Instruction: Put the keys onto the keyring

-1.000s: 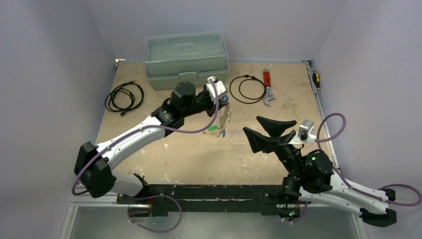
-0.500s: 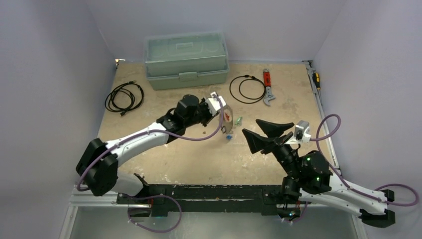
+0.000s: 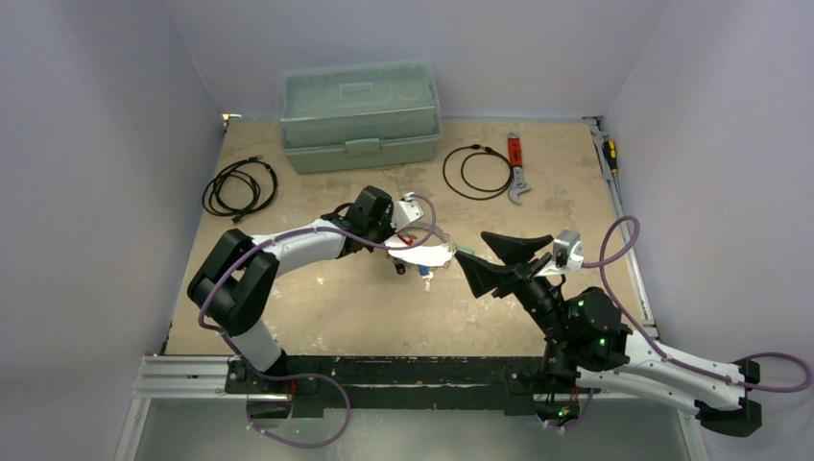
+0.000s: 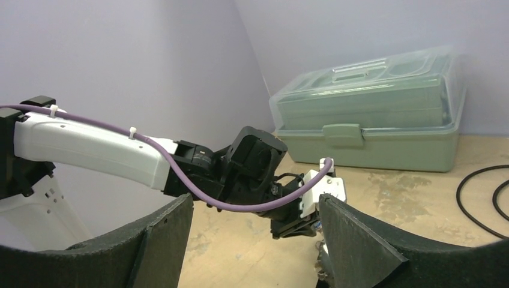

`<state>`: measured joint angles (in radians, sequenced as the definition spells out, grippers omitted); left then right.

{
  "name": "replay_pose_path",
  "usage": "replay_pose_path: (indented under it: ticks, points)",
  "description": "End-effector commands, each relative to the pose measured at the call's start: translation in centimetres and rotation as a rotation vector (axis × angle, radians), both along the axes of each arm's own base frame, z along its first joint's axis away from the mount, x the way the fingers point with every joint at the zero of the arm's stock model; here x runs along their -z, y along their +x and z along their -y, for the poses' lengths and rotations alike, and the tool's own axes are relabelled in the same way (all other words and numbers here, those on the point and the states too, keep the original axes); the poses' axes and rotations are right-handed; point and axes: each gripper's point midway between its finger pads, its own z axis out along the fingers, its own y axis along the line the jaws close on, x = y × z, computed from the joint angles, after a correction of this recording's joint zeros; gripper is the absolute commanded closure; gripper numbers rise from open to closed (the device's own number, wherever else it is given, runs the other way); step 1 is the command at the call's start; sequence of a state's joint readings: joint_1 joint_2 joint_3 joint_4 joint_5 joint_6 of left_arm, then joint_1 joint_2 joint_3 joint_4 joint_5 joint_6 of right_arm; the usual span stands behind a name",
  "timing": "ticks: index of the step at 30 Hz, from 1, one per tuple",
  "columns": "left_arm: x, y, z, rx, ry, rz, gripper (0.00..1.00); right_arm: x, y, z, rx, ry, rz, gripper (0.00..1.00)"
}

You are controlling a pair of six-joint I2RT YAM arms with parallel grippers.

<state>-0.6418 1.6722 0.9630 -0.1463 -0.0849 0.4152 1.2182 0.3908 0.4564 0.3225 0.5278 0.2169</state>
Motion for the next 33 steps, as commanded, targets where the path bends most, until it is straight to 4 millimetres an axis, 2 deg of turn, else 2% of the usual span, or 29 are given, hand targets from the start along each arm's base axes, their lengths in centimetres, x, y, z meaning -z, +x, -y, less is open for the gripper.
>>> replay_pose_path:
  ticks: [1, 5, 6, 7, 8, 9, 10, 11, 14, 18, 21, 23, 25, 28, 29, 33]
  points:
    - [-1.2, 2.4, -2.2, -0.051, 0.118, 0.081, 1.0, -1.4, -0.4, 0.0, -0.027, 0.059, 0.003, 0.2]
    - [-1.1, 3.3, -5.4, -0.124, 0.243, 0.128, 1.0, -1.2, -0.4, 0.0, -0.025, 0.055, -0.007, 0.2]
    - [-1.3, 3.7, -6.5, -0.151, 0.285, 0.148, 0.96, -1.2, -0.4, 0.1, -0.022, 0.052, -0.009, 0.2]
    - [-1.4, 4.0, -7.8, -0.181, 0.332, 0.166, 0.82, -1.2, -0.3, 0.2, -0.018, 0.048, -0.013, 0.2]
    - [-1.5, 4.3, -9.2, -0.221, 0.389, 0.185, 0.63, -1.2, -0.2, 0.2, -0.012, 0.042, -0.016, 0.2]
    - [-1.9, 4.5, -10.6, -0.284, 0.443, 0.218, 0.38, -1.2, -0.1, 0.3, -0.005, 0.036, -0.021, 0.19]
    - [-2.5, 4.8, -11.9, -0.368, 0.478, 0.265, 0.18, -1.2, 0.0, 0.4, 0.003, 0.032, -0.026, 0.19]
    - [-3.2, 5.0, -12.7, -0.433, 0.49, 0.304, 0.09, -1.3, 0.1, 0.6, 0.012, 0.032, -0.03, 0.18]
    - [-4.8, 5.1, -12.7, -0.515, 0.394, 0.299, 0.04, -1.7, 0.5, 1.0, 0.048, 0.038, -0.047, 0.13]
    - [-8.8, 4.6, -10.9, -0.637, 0.138, 0.278, 0.01, -2.5, 1.2, 1.0, 0.084, 0.043, -0.058, 0.04]
    - [-12.8, 3.0, -10.2, -0.671, -0.066, 0.283, 0.01, -3.0, 2.0, 0.2, 0.119, 0.058, -0.09, 0.01]
    - [-14.6, 1.7, -10.3, -0.698, -0.192, 0.302, 0.01, -3.4, 3.0, -0.2, 0.164, 0.084, -0.137, 0.02]
    - [-16.0, 0.1, -10.7, -0.746, -0.322, 0.325, 0.01, -4.9, 4.0, -0.6, 0.218, 0.156, -0.194, 0.01]
    - [-15.5, -2.3, -10.7, -0.758, -0.452, 0.293, 0.01, -6.2, 5.1, -2.7, 0.236, 0.347, -0.436, 0.01]
    - [-15.0, -2.9, -11.1, -0.781, -0.473, 0.294, 0.01, -5.4, 5.2, -3.7, 0.254, 0.317, -0.519, 0.01]
    - [-13.1, -4.0, -14.3, -0.968, -0.477, 0.356, 0.01, -5.7, 5.9, -7.4, 0.272, 0.329, -0.69, 0.01]
